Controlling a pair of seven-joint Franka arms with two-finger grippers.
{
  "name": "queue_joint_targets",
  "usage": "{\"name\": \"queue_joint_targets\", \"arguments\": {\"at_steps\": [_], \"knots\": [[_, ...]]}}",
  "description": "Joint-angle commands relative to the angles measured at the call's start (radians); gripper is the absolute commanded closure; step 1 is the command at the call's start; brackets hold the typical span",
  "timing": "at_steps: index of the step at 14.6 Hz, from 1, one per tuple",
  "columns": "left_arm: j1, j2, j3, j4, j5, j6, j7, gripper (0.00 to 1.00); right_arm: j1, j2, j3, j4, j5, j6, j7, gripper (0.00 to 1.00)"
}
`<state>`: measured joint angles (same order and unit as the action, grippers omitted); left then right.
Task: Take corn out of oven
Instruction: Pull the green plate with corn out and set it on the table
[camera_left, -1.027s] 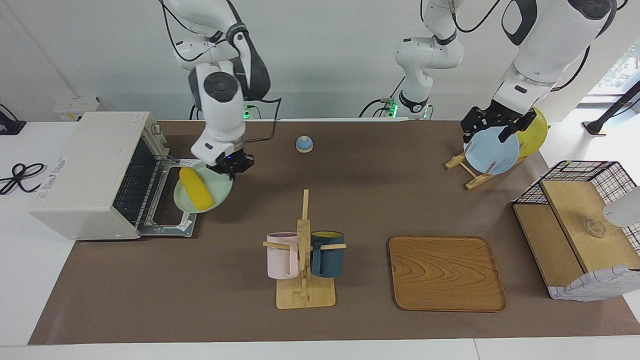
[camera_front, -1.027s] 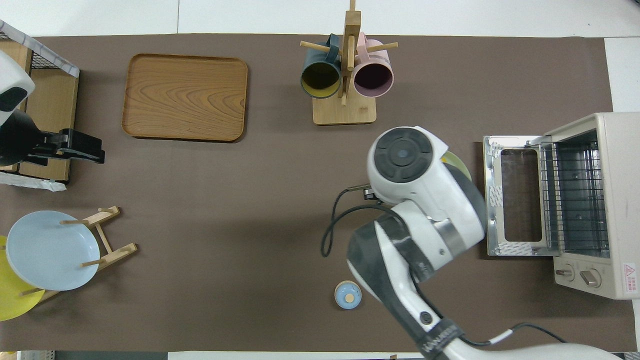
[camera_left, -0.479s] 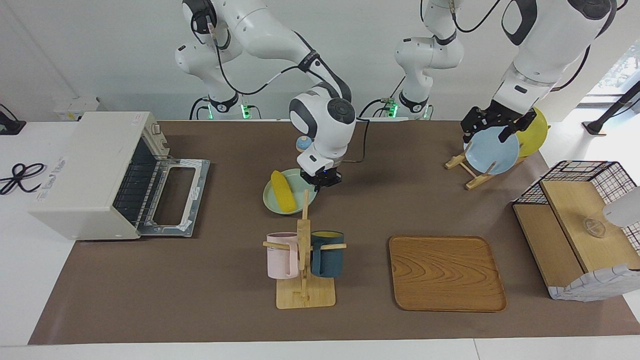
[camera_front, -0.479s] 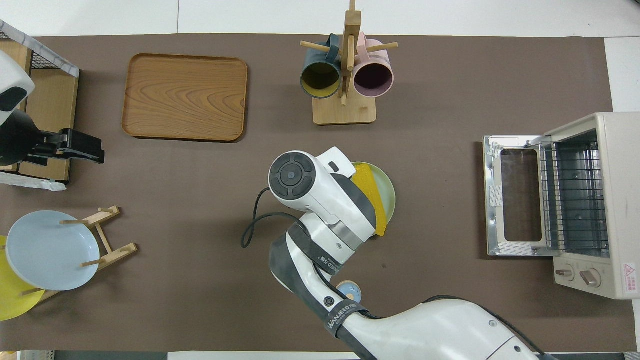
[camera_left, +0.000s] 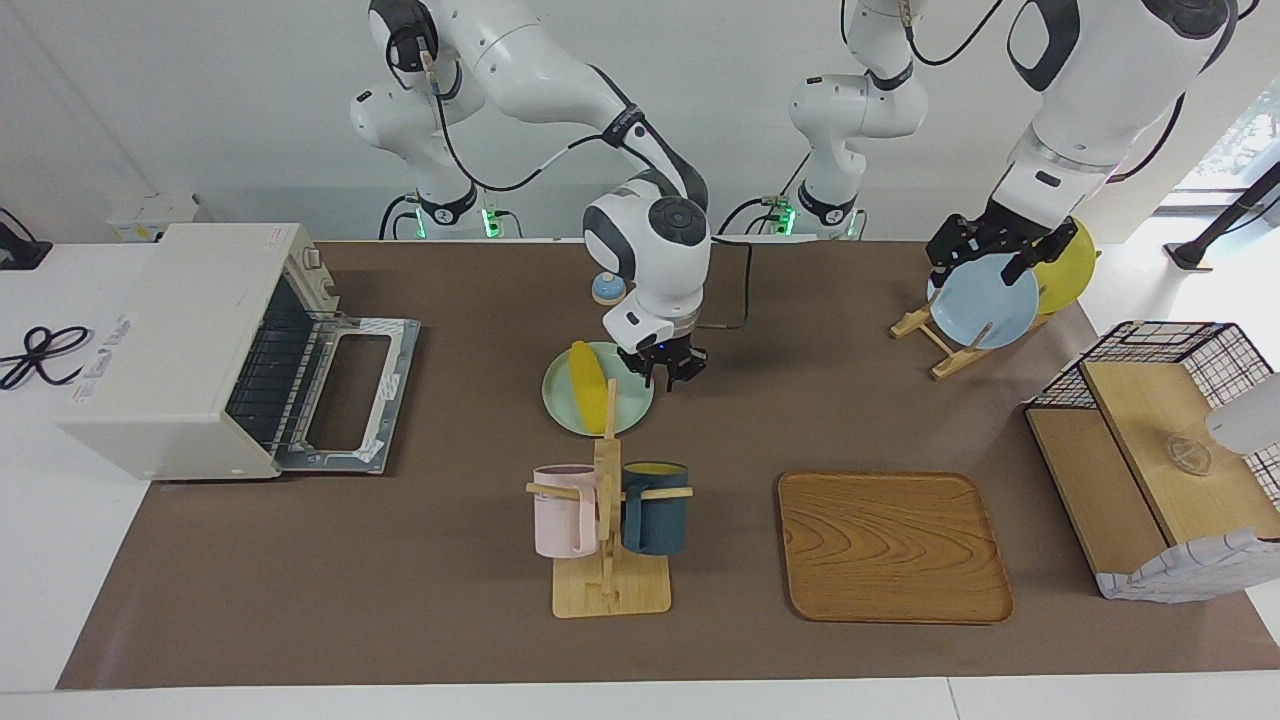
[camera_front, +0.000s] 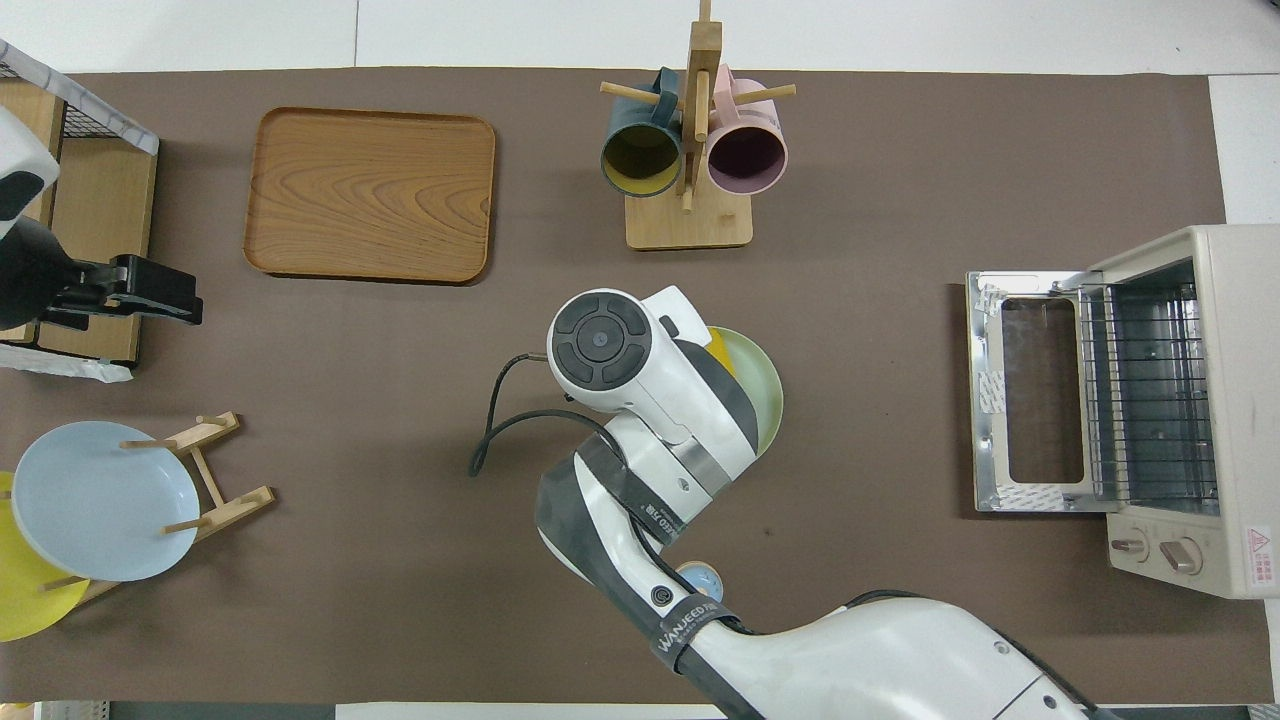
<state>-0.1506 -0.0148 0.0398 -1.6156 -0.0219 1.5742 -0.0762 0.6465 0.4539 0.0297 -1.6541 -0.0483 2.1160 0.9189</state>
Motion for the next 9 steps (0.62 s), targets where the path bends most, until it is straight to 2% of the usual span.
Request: {"name": "queue_joint_targets", "arguments": {"at_steps": [1, 3, 4, 6, 9], "knots": [[0.014, -0.014, -0.009, -0.018, 0.020, 0.018, -0.002, 0.00, -0.066, -0.056, -0.002, 0.007, -0.007, -0.072, -0.076, 0.67], [0.008, -0.022, -0.009, -0.044, 0.019, 0.062, -0.004, 0.00, -0.120, -0.102, -0.004, -0.013, -0.021, -0.137, -0.191, 0.85], [0.003, -0.033, -0.009, -0.065, 0.019, 0.082, -0.004, 0.00, -0.158, -0.125, -0.004, -0.041, -0.024, -0.151, -0.221, 1.00], [-0.004, -0.050, -0.020, -0.107, 0.017, 0.098, -0.013, 0.00, -0.215, -0.171, -0.004, -0.145, -0.027, -0.136, -0.233, 1.00], [-0.084, -0.057, -0.020, -0.156, 0.004, 0.112, -0.066, 0.00, -0.321, -0.222, -0.004, -0.309, -0.094, -0.059, -0.288, 1.00]]}}
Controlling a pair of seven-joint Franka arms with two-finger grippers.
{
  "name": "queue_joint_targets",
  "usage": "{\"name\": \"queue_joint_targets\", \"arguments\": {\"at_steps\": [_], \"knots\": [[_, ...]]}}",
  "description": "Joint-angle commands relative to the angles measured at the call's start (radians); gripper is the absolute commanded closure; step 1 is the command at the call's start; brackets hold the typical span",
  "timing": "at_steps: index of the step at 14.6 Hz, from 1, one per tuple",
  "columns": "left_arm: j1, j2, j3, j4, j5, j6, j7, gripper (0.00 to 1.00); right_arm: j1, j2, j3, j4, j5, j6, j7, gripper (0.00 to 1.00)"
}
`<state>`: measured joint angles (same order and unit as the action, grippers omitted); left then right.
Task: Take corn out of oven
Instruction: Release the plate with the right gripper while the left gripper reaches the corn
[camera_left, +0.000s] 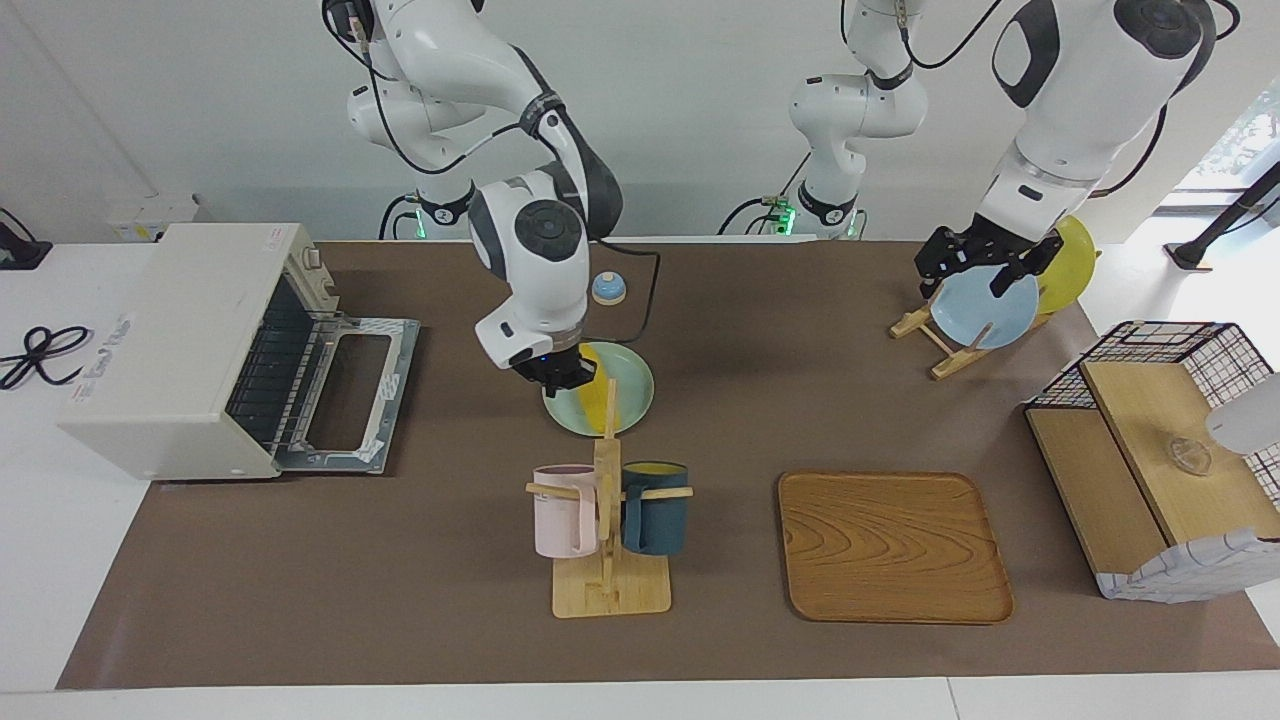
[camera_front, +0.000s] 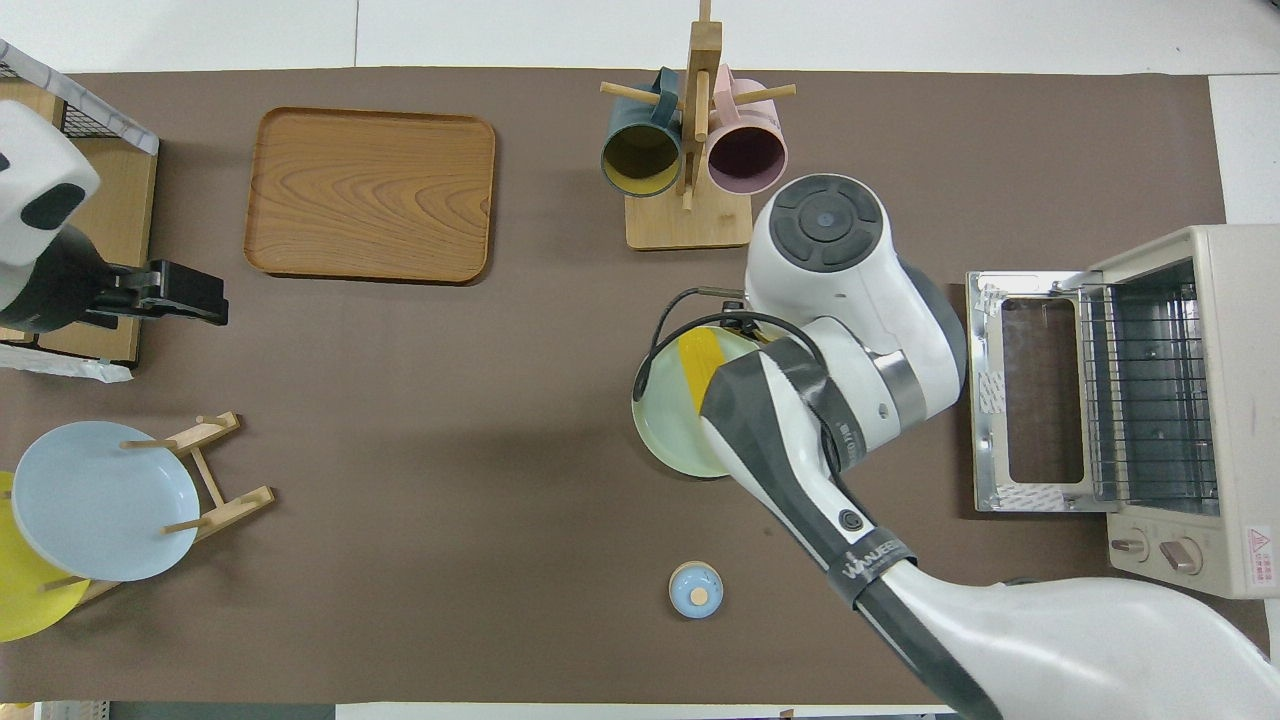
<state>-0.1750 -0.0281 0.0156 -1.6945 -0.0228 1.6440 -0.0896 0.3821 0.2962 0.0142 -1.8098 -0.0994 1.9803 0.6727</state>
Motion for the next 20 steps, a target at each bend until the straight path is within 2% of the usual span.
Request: {"name": "queue_joint_targets", "arguments": {"at_steps": [1, 2, 6, 11, 14, 16, 17, 20], "knots": [[-0.102, -0.045, 0.004, -0.100, 0.004, 0.068, -0.108, 0.00, -0.086, -0.078, 0.009, -0.217, -0.072, 0.137, -0.076, 1.00], [-0.142, -0.049, 0.003, -0.126, 0.001, 0.104, -0.167, 0.00, -0.139, -0.084, 0.010, -0.270, -0.106, 0.196, -0.109, 1.00], [-0.329, -0.029, 0.004, -0.183, -0.025, 0.220, -0.370, 0.00, -0.215, -0.080, 0.010, -0.313, -0.148, 0.221, -0.162, 1.00], [-0.559, 0.157, 0.004, -0.177, -0.042, 0.471, -0.648, 0.00, -0.264, -0.075, 0.010, -0.336, -0.238, 0.226, -0.205, 1.00], [-0.626, 0.272, 0.004, -0.144, -0.043, 0.608, -0.726, 0.00, -0.278, -0.077, 0.010, -0.324, -0.286, 0.177, -0.246, 1.00], [-0.672, 0.416, 0.009, -0.010, -0.042, 0.616, -0.788, 0.00, -0.282, -0.086, 0.010, -0.292, -0.301, 0.109, -0.304, 1.00], [-0.687, 0.459, 0.009, 0.024, -0.037, 0.619, -0.801, 0.00, -0.287, -0.089, 0.010, -0.272, -0.301, 0.077, -0.333, 1.00], [-0.690, 0.507, 0.010, 0.026, -0.031, 0.672, -0.803, 0.00, -0.288, -0.117, 0.010, -0.198, -0.307, -0.052, -0.404, 1.00]]}}
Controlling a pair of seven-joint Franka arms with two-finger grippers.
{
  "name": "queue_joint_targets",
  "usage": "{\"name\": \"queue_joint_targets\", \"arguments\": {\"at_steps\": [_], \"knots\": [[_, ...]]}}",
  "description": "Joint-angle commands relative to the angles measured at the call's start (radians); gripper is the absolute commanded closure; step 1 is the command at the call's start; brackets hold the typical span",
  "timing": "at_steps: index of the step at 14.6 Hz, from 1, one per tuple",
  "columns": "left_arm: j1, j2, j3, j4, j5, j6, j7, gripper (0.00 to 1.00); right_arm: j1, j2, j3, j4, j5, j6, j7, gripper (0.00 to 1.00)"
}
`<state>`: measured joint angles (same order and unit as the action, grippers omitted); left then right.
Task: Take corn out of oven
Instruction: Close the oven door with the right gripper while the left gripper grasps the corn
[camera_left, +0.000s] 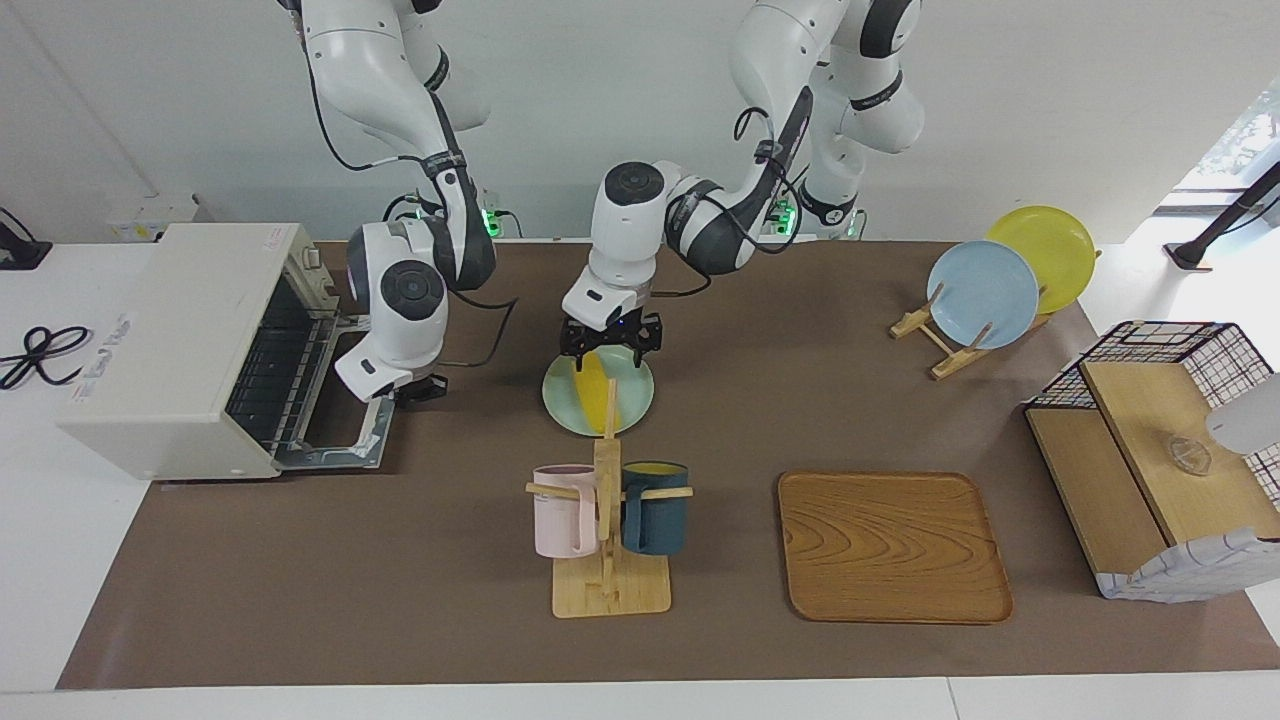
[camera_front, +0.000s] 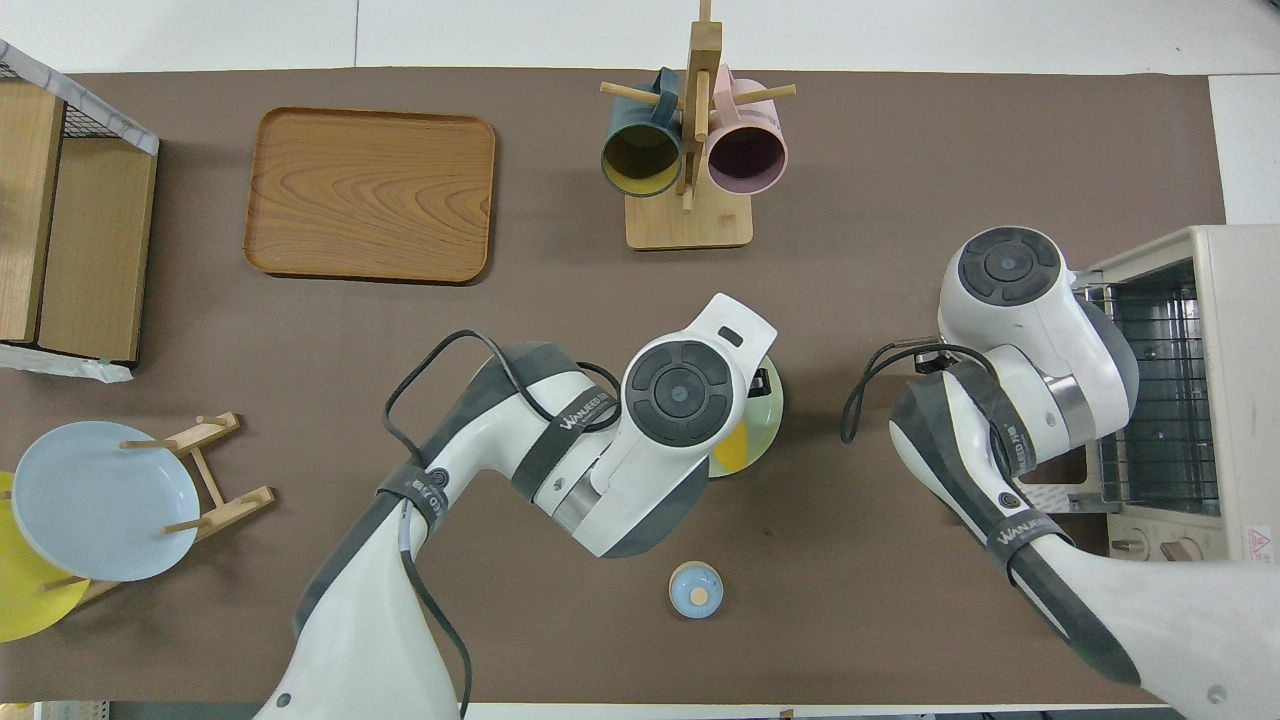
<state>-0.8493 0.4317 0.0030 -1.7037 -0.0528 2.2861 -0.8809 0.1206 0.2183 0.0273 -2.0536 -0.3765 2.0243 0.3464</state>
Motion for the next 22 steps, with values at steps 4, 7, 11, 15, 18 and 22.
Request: {"name": "queue_joint_targets", "arguments": {"at_steps": [4, 7, 11, 15, 18, 22], "knots": [[-0.016, 0.065, 0.025, 0.013, 0.001, 0.070, -0.013, 0.00, -0.082, -0.144, -0.004, 0.072, -0.030, -0.211, -0.234, 1.00], [-0.027, 0.065, 0.026, -0.030, 0.002, 0.116, -0.015, 0.00, -0.146, -0.191, -0.006, 0.072, -0.028, -0.231, -0.348, 1.00], [-0.027, 0.065, 0.025, -0.033, 0.031, 0.124, -0.013, 0.00, -0.223, -0.200, -0.006, 0.072, -0.015, -0.228, -0.446, 1.00], [-0.033, 0.067, 0.026, -0.033, 0.040, 0.133, -0.015, 0.01, -0.222, -0.229, -0.003, 0.078, 0.013, -0.256, -0.471, 1.00], [-0.042, 0.070, 0.026, -0.031, 0.062, 0.131, -0.015, 0.15, -0.211, -0.267, 0.002, 0.165, 0.086, -0.327, -0.518, 1.00], [-0.045, 0.068, 0.028, -0.036, 0.065, 0.119, -0.023, 0.80, -0.213, -0.269, 0.003, 0.270, 0.290, -0.426, -0.546, 0.36]]}}
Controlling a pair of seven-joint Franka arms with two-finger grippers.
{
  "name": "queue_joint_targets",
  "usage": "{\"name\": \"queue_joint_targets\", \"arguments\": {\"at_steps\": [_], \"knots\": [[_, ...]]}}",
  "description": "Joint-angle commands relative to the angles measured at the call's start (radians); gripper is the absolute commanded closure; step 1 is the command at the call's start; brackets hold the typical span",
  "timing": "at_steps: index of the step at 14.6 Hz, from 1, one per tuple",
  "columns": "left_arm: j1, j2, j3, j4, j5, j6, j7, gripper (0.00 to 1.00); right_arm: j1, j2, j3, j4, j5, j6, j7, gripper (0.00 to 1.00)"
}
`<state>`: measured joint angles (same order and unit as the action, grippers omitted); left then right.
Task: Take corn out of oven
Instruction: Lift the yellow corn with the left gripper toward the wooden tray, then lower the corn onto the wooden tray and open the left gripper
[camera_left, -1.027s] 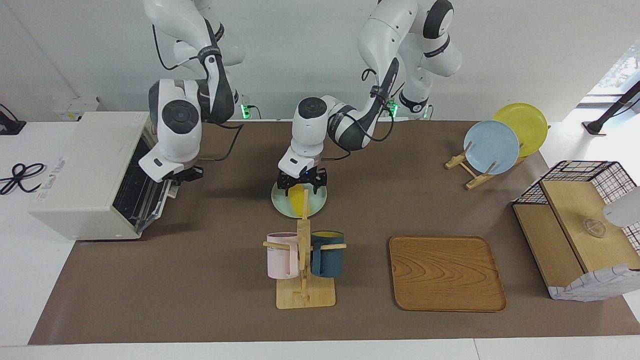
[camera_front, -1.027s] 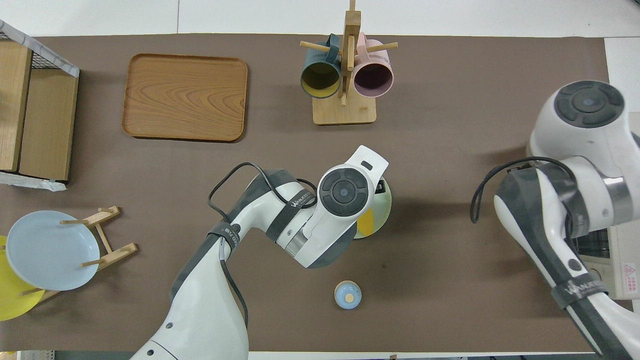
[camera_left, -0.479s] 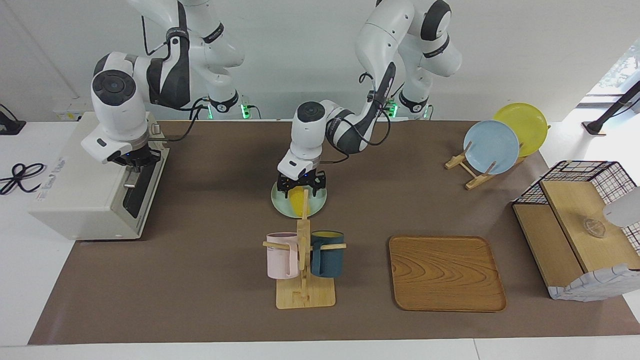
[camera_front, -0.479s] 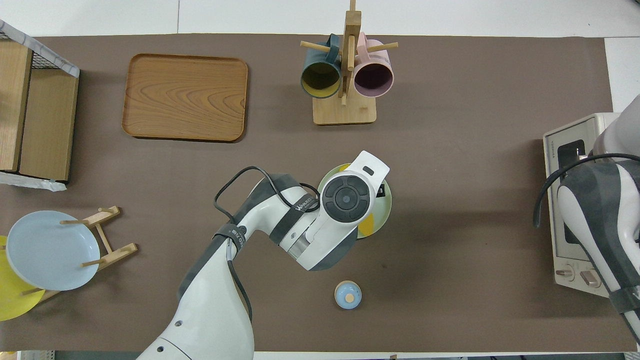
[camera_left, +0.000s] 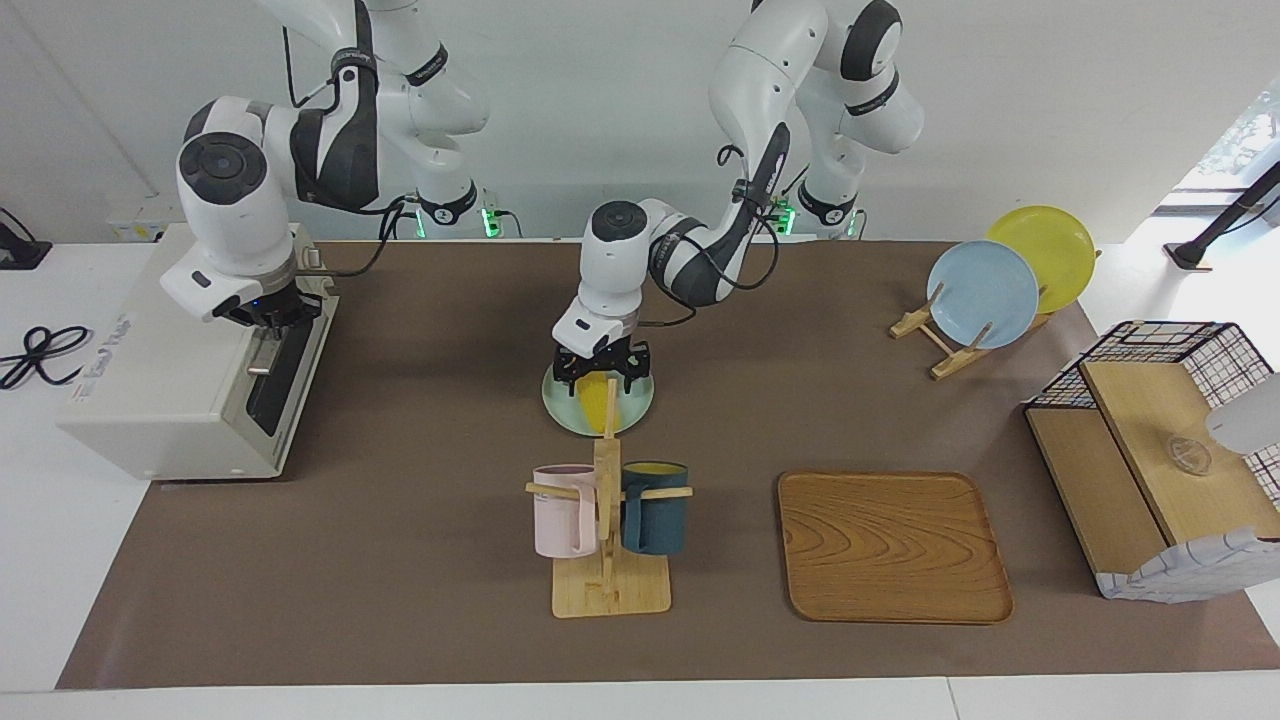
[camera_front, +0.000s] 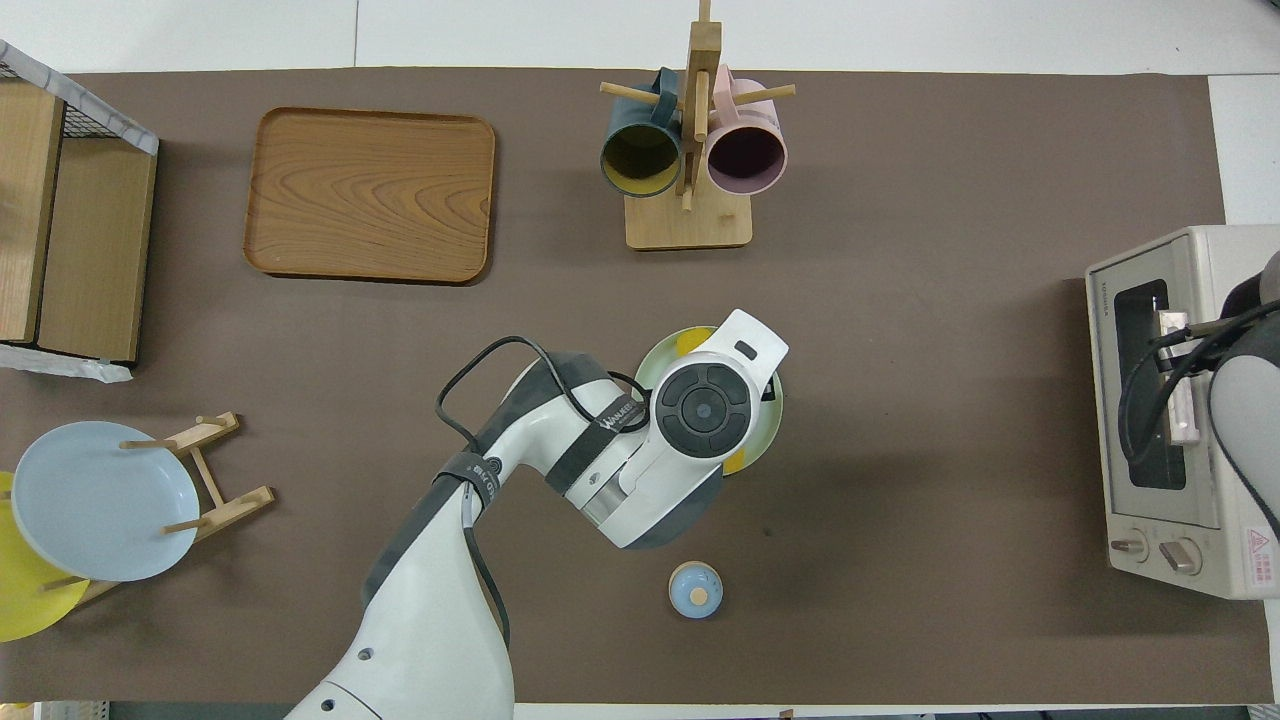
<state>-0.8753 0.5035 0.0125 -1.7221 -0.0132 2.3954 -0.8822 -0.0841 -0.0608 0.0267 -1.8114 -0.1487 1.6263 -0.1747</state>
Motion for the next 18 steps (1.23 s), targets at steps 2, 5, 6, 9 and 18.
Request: {"name": "queue_joint_targets", "arguments": {"at_steps": [2, 5, 6, 9, 18], "knots": [[-0.019, -0.003, 0.023, -0.016, 0.032, -0.005, -0.032, 1.00, -0.010, 0.009, 0.001, 0.035, 0.113, -0.034, -0.029, 0.00], [-0.016, -0.014, 0.043, 0.022, 0.032, -0.079, -0.043, 1.00, -0.005, 0.015, 0.007, 0.087, 0.164, -0.042, -0.022, 0.00], [-0.002, -0.035, 0.044, 0.026, 0.033, -0.106, -0.038, 1.00, -0.003, 0.019, 0.009, 0.095, 0.170, -0.042, -0.022, 0.00], [0.076, -0.140, 0.050, 0.018, 0.038, -0.195, -0.011, 1.00, -0.003, 0.019, 0.024, 0.101, 0.199, -0.042, -0.011, 0.00], [0.507, -0.195, 0.049, 0.099, 0.003, -0.361, 0.500, 1.00, -0.002, 0.022, 0.045, 0.130, 0.187, -0.039, -0.008, 0.00]]}}
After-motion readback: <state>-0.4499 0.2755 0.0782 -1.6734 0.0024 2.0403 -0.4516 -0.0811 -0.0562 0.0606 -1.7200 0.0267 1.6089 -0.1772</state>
